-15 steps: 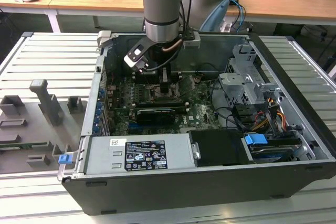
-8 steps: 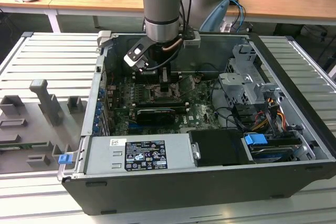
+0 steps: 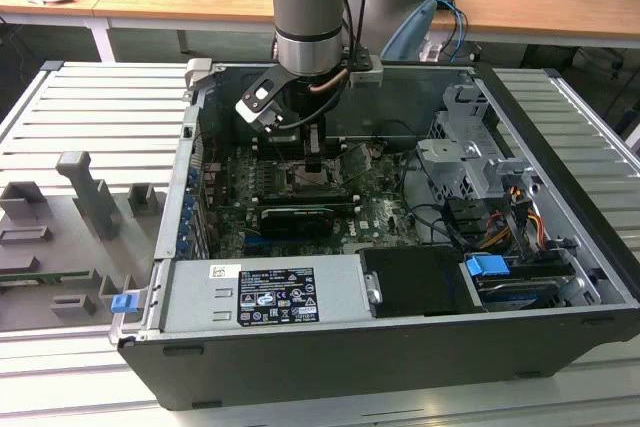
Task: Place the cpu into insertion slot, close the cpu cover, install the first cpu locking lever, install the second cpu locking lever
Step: 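Close the cpu cover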
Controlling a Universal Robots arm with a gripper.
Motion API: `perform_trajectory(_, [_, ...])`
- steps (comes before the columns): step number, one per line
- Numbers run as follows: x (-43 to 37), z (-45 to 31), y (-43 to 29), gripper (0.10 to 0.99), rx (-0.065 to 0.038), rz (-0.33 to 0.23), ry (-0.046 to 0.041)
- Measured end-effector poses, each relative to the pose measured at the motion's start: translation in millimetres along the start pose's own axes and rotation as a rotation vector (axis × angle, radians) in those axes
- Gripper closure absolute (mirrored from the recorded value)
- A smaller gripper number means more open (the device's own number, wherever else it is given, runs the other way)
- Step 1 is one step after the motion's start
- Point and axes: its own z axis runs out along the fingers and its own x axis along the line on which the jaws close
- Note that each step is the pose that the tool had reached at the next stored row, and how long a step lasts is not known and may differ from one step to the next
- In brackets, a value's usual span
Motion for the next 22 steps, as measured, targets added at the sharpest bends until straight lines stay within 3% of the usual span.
perform_trajectory(5, [-0.3, -0.2, 2.5, 0.980, 0.001, 0.003, -0.0005])
perform_trajectory(10, [-0.1, 0.7, 12.6, 0.980, 0.001, 0.004, -0.0005])
perform_trajectory(22, [0.0, -3.5, 16.3, 0.980, 0.001, 0.005, -0.0006])
